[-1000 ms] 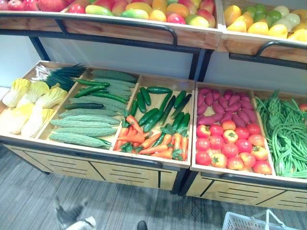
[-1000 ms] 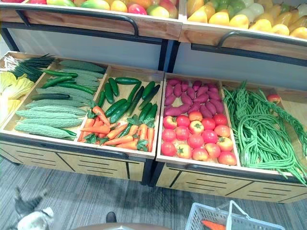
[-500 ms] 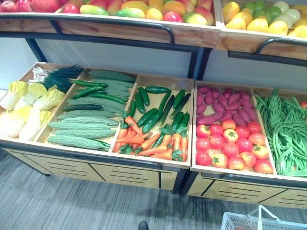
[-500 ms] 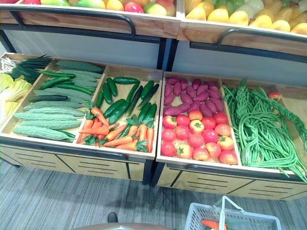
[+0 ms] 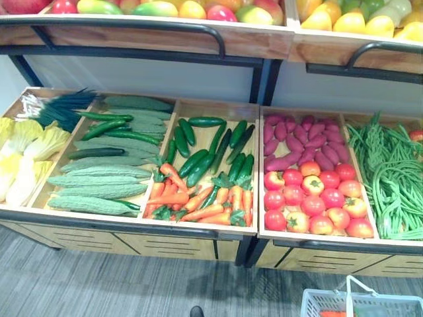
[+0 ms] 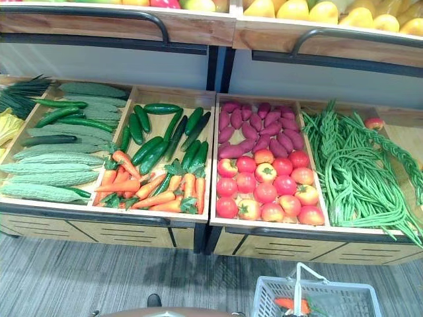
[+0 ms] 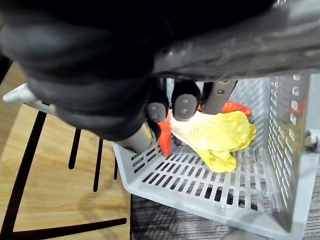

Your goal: Pick vegetable in the basket

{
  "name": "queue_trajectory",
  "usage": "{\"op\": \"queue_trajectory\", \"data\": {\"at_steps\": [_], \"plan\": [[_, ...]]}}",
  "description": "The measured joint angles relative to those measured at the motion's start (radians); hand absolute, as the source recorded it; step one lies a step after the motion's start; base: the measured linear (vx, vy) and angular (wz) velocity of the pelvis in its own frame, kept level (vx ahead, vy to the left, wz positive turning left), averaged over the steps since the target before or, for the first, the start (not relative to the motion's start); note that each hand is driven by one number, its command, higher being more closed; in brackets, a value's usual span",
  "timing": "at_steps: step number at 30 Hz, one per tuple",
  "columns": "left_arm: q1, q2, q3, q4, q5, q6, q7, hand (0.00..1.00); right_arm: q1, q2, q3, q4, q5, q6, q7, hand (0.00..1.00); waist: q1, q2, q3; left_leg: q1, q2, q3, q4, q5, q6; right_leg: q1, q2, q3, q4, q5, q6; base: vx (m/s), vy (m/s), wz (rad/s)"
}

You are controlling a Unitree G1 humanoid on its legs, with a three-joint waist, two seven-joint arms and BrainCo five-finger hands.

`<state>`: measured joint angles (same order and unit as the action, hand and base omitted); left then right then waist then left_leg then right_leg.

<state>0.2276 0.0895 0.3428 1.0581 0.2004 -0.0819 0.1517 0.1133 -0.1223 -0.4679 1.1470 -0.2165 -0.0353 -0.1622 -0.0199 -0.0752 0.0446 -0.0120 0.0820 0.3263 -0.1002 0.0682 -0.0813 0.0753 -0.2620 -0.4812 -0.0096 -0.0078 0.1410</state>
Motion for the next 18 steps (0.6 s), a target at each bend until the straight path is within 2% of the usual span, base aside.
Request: {"op": "queue_trajectory", "data": {"at_steps": [3,4,6,8,9,10,11,12,13,15,16,18], "plan": [[-0.012,0.017,-0.044,0.000,0.002,-0.003,-0.003,0.00,-0.004,0.003,-0.038,-0.004,0.002,-0.004,-0.001,1.00,-0.001,-0.010,0.028,0.031,0.002,0.029,0.003,-0.028,0.006,-0.038,-0.025,0.038,0.110,-0.028,-0.026,0.09,0.031,-0.25],[-0.017,0.027,-0.062,0.000,0.003,-0.003,-0.003,0.00,-0.006,0.004,-0.037,-0.014,0.002,-0.008,-0.001,1.00,-0.003,-0.009,0.030,0.033,0.010,0.050,0.007,-0.034,0.005,-0.072,-0.030,0.067,0.156,-0.026,-0.027,0.05,0.065,-0.66],[-0.029,0.048,-0.084,0.000,0.016,-0.003,-0.003,0.00,-0.012,0.010,-0.033,-0.038,0.003,-0.026,-0.001,1.00,-0.002,0.003,0.047,0.033,0.036,0.106,0.056,-0.068,-0.001,-0.136,-0.020,0.145,0.228,0.009,-0.064,0.04,0.054,-0.94],[-0.040,0.071,-0.085,0.001,0.020,-0.003,-0.003,0.00,-0.016,0.022,-0.011,-0.075,0.003,-0.041,0.003,1.00,-0.002,0.013,0.064,0.035,0.081,0.203,0.100,-0.094,0.012,-0.198,0.021,0.197,0.228,0.131,-0.081,0.03,0.047,-1.32],[-0.051,0.076,-0.082,0.000,0.020,-0.003,-0.003,0.00,-0.018,0.022,-0.003,-0.079,0.007,-0.042,0.002,1.00,-0.002,0.018,0.074,0.035,0.090,0.225,0.110,-0.100,0.018,-0.206,0.029,0.191,0.213,0.169,-0.089,0.00,0.072,-1.21],[-0.077,0.081,-0.080,-0.005,0.021,-0.003,-0.002,0.00,-0.027,0.021,0.007,-0.082,0.024,-0.042,0.002,1.00,-0.006,0.024,0.090,0.036,0.096,0.280,0.119,-0.106,0.034,-0.210,0.046,0.171,0.137,0.269,-0.095,-0.04,0.070,-0.96],[-0.080,0.080,-0.079,-0.014,0.022,-0.005,-0.002,0.00,-0.034,0.011,0.010,-0.085,0.027,-0.041,0.002,1.00,-0.003,0.042,0.095,0.032,0.113,0.317,0.117,-0.108,0.056,-0.197,0.057,0.154,0.086,0.305,-0.093,-0.11,0.081,-1.15],[-0.084,0.076,-0.069,-0.037,0.037,-0.010,-0.002,0.00,-0.051,0.012,0.015,-0.083,0.031,-0.036,0.002,1.00,-0.008,0.039,0.108,0.038,0.108,0.372,0.110,-0.112,0.067,-0.217,0.016,0.046,0.211,0.205,-0.120,-0.09,0.088,-1.02],[-0.085,0.079,-0.060,-0.048,0.045,-0.021,-0.002,0.00,-0.040,0.012,0.014,-0.068,0.037,-0.029,-0.001,1.00,-0.007,0.039,0.109,0.060,0.102,0.408,0.110,-0.117,0.073,-0.224,-0.038,-0.044,0.452,0.059,-0.113,-0.08,0.073,-0.93],[-0.082,0.084,-0.050,-0.052,0.045,-0.023,-0.002,0.00,-0.034,0.015,0.015,-0.033,0.047,-0.020,-0.002,1.00,-0.007,0.038,0.108,0.069,0.110,0.467,0.139,-0.130,0.092,-0.185,-0.080,-0.099,0.657,-0.011,-0.119,-0.03,0.004,-0.81],[-0.076,0.082,-0.049,-0.057,0.045,-0.023,-0.002,0.00,-0.037,0.014,0.014,-0.025,0.058,-0.014,-0.002,1.00,-0.007,0.037,0.107,0.068,0.111,0.505,0.144,-0.133,0.094,-0.157,-0.093,-0.112,0.704,-0.015,-0.113,-0.04,-0.071,-0.88],[-0.067,0.076,-0.035,-0.061,0.040,-0.020,-0.002,0.00,-0.044,0.012,0.015,0.001,0.058,-0.011,-0.002,1.00,-0.002,0.022,0.103,0.064,0.117,0.574,0.167,-0.134,0.095,-0.128,-0.108,-0.117,0.688,-0.012,-0.112,-0.04,-0.124,-1.25]]}}
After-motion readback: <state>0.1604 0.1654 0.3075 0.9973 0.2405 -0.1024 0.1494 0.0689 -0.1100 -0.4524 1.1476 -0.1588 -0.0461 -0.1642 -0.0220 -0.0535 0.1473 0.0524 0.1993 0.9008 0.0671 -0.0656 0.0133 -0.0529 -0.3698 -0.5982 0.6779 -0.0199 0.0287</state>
